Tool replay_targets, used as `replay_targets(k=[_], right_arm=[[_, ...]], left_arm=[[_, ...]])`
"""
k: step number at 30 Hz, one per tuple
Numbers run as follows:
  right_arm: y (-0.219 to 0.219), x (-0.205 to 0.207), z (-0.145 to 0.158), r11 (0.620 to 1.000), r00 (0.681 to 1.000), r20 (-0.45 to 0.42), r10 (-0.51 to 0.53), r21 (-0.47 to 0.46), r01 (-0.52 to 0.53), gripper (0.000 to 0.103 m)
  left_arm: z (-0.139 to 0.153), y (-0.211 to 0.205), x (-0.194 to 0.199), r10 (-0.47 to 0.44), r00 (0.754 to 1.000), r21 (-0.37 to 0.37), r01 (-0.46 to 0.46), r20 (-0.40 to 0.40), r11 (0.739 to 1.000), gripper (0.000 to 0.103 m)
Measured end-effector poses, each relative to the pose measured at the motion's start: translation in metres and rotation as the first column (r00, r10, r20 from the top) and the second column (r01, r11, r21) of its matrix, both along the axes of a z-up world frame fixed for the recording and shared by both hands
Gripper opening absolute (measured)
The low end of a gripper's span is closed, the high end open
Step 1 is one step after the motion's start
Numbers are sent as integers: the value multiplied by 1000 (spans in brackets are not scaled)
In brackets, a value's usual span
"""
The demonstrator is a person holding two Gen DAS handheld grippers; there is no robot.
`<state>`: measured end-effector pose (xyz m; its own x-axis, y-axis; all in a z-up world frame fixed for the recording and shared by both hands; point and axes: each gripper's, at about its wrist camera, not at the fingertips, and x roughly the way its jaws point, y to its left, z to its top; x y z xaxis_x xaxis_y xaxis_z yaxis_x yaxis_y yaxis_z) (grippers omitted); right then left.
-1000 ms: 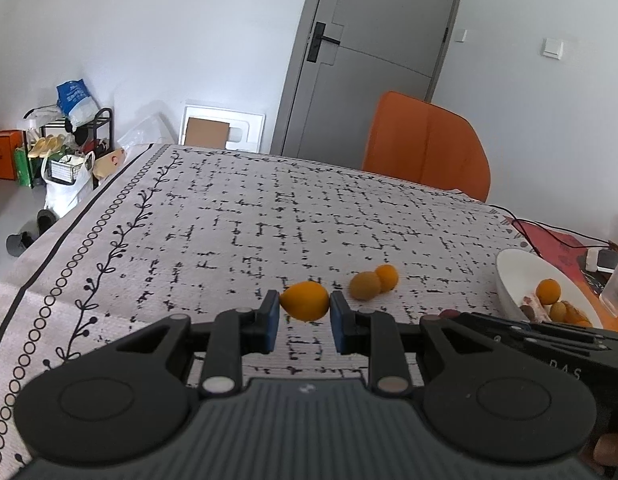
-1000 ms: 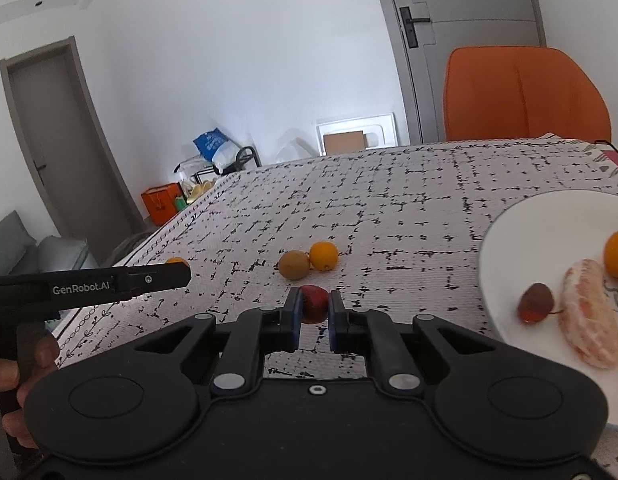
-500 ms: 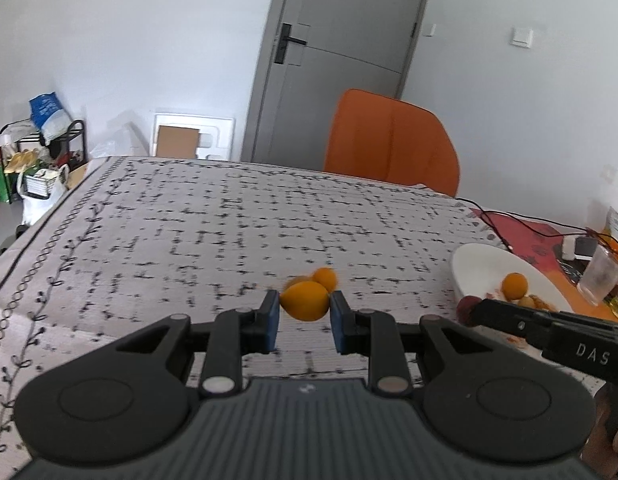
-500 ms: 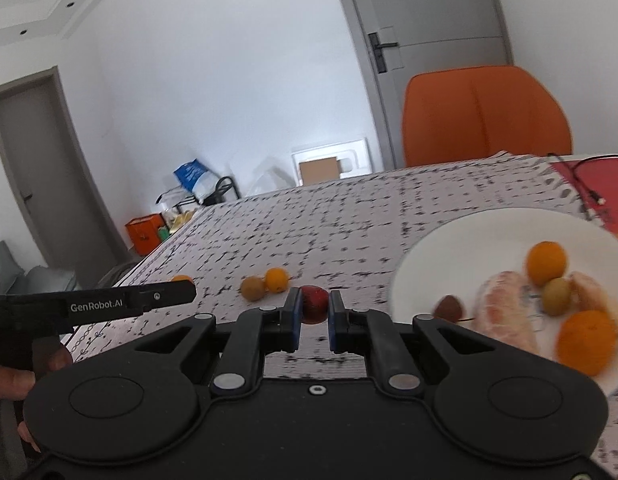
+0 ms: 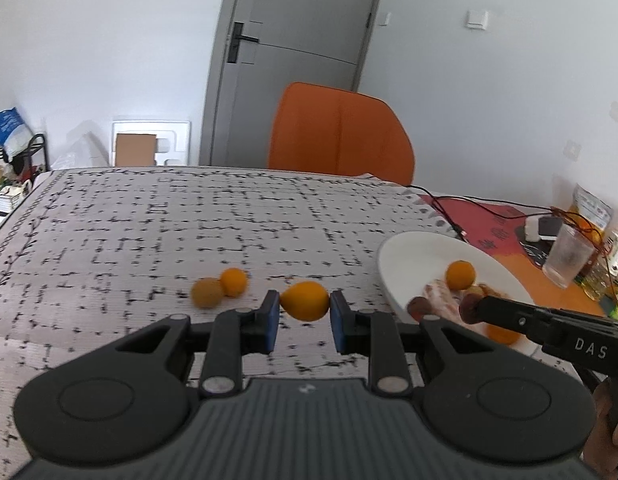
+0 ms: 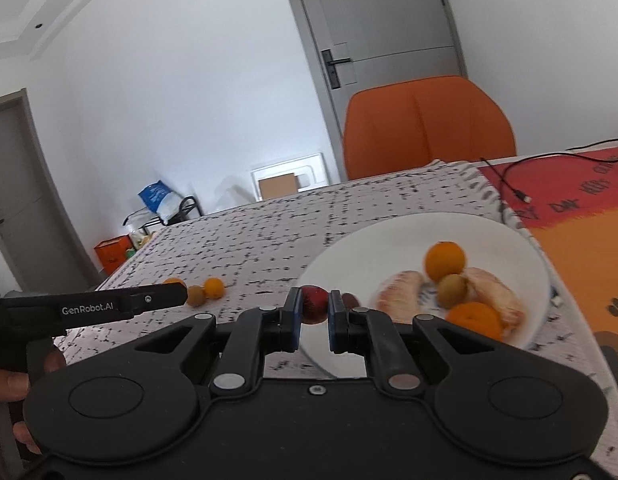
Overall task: Organize fruits
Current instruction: 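Carry the orange with the left gripper while the right gripper carries the plum to the plate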
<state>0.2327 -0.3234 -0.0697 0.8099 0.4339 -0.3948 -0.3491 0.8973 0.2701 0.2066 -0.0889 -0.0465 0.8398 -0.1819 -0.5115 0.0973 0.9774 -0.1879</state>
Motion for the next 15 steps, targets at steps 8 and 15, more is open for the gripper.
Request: replay_targets(k=[8,15], right_arm=[[-26,-6,-6,999,999,-7,-47,11,47,11],[-47,-11,-13,995,996,-18,-84,44,85,21]], left_arm=[[0,-28,3,-50,999,13,50,4,999,25],[0,-52,8,-101,995,28,101,5,995,25]])
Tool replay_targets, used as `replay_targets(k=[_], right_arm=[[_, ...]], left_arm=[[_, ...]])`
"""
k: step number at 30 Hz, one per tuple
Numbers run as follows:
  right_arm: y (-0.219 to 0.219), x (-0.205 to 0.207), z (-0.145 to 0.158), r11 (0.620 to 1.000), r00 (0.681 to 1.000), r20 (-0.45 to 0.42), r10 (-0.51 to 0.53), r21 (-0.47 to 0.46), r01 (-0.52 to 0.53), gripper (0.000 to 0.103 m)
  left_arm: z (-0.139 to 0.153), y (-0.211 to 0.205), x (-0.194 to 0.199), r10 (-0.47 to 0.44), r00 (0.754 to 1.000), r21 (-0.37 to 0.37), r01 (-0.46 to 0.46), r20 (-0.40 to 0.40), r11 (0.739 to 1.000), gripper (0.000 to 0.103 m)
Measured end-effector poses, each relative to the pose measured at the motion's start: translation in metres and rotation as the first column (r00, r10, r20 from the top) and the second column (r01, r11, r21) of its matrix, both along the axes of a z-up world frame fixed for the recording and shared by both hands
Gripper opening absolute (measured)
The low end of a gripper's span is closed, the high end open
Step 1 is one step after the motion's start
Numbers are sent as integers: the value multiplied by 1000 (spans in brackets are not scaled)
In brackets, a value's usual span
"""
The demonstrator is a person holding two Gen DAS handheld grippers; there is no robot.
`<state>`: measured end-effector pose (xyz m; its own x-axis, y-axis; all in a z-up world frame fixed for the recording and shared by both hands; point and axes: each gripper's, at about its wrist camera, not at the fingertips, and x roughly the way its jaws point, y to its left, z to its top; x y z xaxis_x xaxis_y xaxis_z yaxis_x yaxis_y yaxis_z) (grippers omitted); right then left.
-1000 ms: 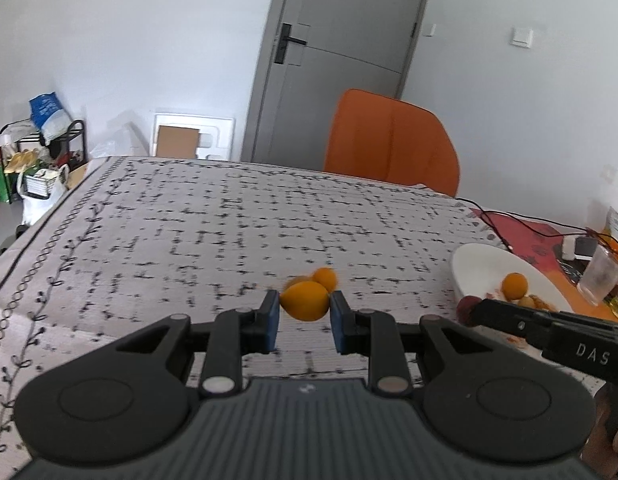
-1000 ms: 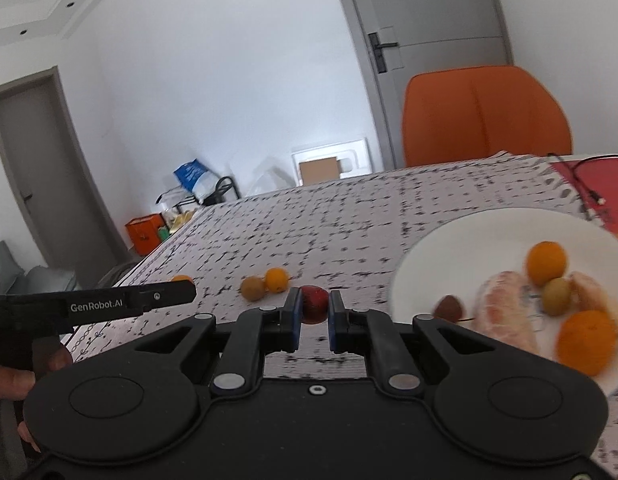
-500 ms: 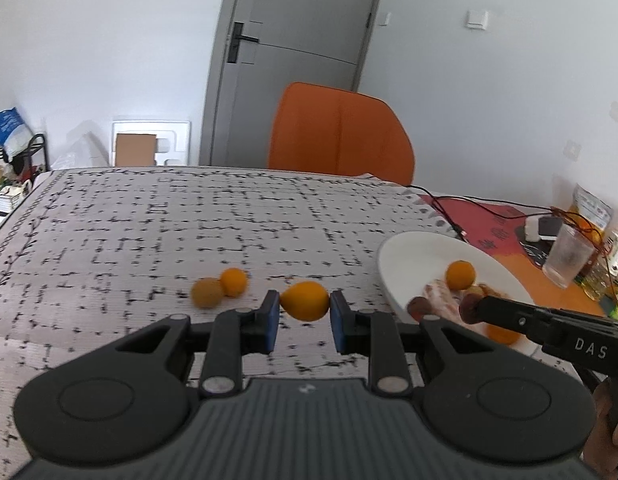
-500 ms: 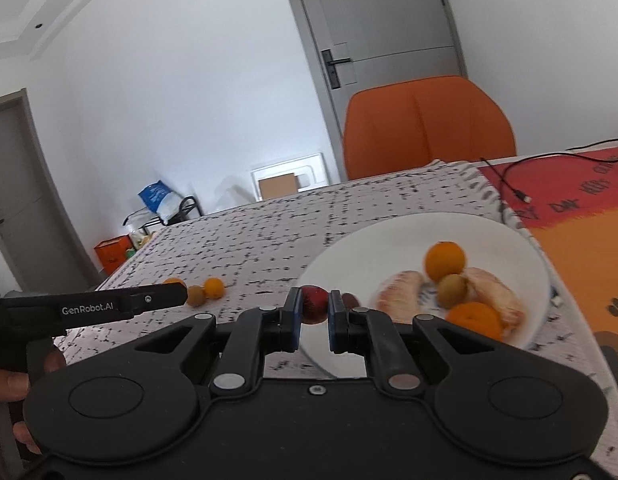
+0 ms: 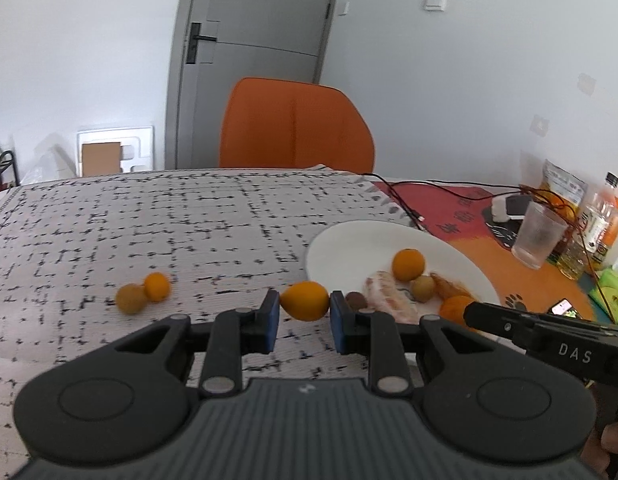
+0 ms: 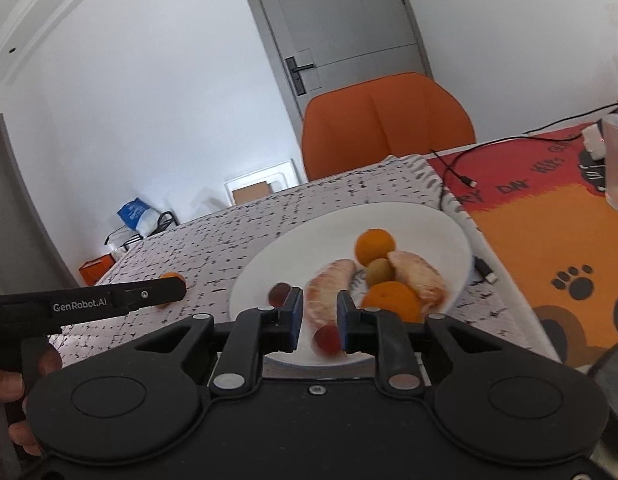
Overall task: Organize fruits
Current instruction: 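Carry the orange with the left gripper while the right gripper carries the plum to the plate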
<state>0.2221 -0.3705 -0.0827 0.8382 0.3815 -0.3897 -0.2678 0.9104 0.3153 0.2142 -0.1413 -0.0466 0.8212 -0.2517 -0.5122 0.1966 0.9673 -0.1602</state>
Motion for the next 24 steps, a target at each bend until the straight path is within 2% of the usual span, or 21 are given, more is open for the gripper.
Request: replay_targets(k=[16,24], right_arm=[[-9,-4,-4,1000,1000,7,-6,19,6,22],[-11,-6,-6,999,1000,5,-9,33,9,27]], left_arm=[[-1,-37,10,-92,996,15,92,1,996,25],[3,-34,6,-73,997,12,73,14,997,29]])
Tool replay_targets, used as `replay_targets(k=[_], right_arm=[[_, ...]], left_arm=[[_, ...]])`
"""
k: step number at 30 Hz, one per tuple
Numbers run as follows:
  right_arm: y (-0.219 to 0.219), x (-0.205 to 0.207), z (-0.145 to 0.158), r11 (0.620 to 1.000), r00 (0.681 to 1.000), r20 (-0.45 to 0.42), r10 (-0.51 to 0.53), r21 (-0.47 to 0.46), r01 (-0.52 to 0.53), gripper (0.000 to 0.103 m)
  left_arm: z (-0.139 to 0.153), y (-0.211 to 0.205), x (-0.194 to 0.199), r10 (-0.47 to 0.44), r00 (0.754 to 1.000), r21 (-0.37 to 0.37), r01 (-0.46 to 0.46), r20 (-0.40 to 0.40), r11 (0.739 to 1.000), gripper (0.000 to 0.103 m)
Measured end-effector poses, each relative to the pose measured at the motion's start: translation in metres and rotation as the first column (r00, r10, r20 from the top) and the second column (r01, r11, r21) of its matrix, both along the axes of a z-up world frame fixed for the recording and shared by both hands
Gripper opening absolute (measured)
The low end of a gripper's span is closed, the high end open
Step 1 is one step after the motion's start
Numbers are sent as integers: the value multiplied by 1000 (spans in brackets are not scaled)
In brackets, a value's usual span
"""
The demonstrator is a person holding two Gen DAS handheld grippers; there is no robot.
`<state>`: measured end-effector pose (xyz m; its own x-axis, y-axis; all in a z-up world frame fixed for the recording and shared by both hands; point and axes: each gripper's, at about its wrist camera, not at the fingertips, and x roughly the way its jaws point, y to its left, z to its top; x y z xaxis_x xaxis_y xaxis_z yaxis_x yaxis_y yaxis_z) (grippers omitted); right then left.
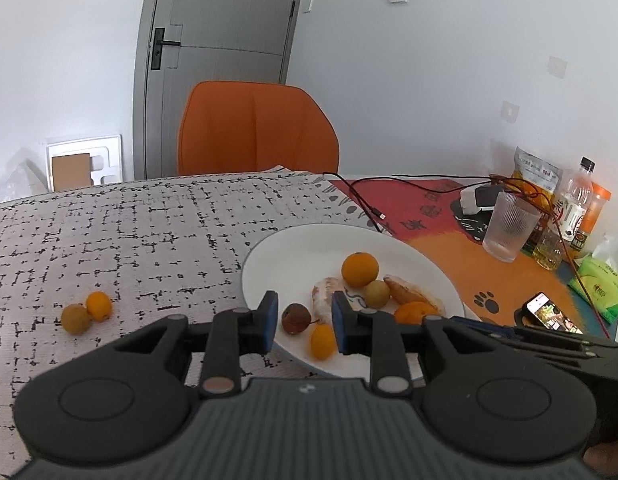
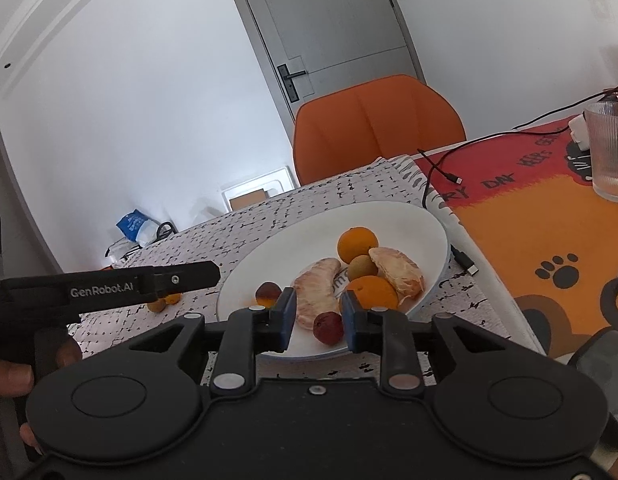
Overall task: Organize fruits
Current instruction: 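Carry the orange with the left gripper while the right gripper carries the plum to the plate, then open the left gripper over the plate while the right gripper releases the plum there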
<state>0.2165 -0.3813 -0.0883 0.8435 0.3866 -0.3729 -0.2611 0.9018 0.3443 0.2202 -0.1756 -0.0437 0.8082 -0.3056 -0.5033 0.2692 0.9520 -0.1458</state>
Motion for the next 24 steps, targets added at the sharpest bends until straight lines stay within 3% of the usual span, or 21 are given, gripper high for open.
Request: replay_targets(k=[4,6,11,14,16,18,19,24], right_arm=[[4,1,2,1000,1000,4,10,5,-10,28],[7,1,2,1000,1000,8,15,8,-15,33],[16,2,3,1000,1000,15,19,2,-19,45],[22,3,4,1000,1000,18,21,0,-21,54],[26,3,5,1000,999,23,24,-5,-24,63],[32,2,7,999,999,33,25,-23,-25,87],[35,1,9,999,999,45,21,-33,-19,91],[45,1,14,998,998,65,18,-55,-15,100]], left_arm=[[0,12,-1,34,999,3,-34,-13,999,29],[0,18,-1,53,998,9,-53,-21,999,35],[2,36,-7,129,992,42,-130,12,991,69],[2,49,-10,167,986,44,-167,11,985,83],[3,56,-12,189,982,48,-190,15,981,85],[3,63,-13,210,978,50,-211,16,976,86],[3,67,-13,218,976,50,-218,16,975,88],[5,82,-19,248,968,36,-249,34,968,92]])
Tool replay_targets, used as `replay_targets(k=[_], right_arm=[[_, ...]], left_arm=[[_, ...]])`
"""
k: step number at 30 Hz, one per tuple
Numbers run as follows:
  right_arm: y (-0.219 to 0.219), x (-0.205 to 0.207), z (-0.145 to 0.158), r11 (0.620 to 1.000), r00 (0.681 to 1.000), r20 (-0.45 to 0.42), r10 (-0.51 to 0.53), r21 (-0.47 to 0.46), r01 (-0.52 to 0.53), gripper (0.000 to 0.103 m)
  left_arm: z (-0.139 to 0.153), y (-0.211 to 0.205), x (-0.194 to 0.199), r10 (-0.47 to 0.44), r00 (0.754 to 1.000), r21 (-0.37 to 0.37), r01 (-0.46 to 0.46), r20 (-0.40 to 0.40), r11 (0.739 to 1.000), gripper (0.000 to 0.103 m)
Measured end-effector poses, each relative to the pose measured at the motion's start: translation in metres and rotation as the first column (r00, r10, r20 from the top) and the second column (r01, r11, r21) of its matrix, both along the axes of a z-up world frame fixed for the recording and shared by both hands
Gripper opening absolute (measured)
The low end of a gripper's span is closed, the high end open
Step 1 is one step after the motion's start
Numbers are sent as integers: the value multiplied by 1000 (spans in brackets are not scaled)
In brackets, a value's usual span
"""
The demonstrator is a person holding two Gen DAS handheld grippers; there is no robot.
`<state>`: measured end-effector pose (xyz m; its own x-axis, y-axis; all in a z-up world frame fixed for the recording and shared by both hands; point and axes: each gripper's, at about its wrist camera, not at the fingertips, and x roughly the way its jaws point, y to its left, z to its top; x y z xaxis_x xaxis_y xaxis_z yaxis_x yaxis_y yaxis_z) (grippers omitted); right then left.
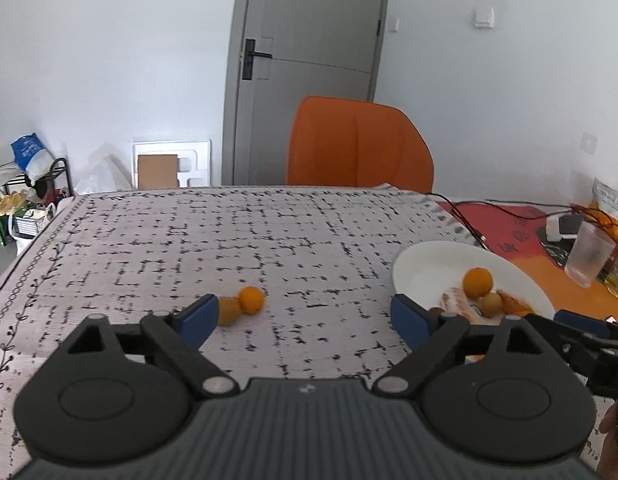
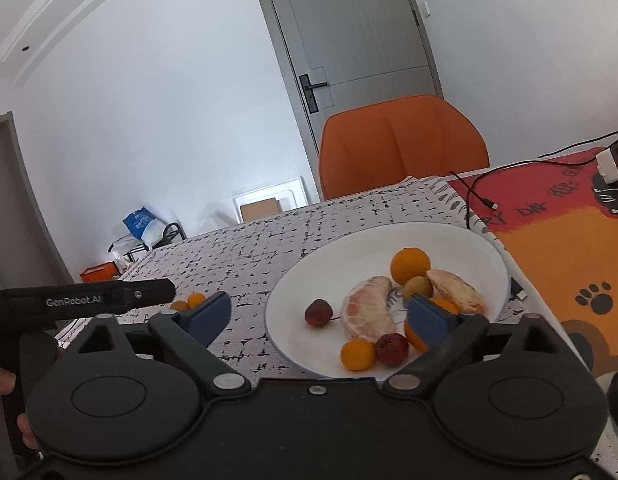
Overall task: Organize fruits
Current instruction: 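Open the left gripper over the plate while the right gripper releases the plum there, then move both open tools back toward the last fruits on the cloth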
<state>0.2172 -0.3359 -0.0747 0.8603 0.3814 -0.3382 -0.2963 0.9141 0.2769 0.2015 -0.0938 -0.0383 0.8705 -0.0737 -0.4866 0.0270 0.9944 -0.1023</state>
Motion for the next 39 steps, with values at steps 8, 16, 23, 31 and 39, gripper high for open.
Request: replay_targets(k=[8,16,23,31,39], right_arm=[[13,0,4,1000,1000,0,-4,-4,4,103],[34,2,8,999,999,3,32,-19,-32,103],[51,3,9,998,998,0,59,-28,-59,103],[70,8,10,995,996,-7,90,-49,-90,103],[85,16,10,990,991,-26,130,-60,-131,103]], left_arm=[[1,20,-6,32,999,-21,-31,19,999,93],[3,45,-13,75,997,-40,-74,23,996,99],[5,66,-16,103,994,-55,-102,28,993,99],[2,86,-17,118,993,-69,-117,4,991,99],[-6,102,-17,107,994,-96,-106,-2,990,98]])
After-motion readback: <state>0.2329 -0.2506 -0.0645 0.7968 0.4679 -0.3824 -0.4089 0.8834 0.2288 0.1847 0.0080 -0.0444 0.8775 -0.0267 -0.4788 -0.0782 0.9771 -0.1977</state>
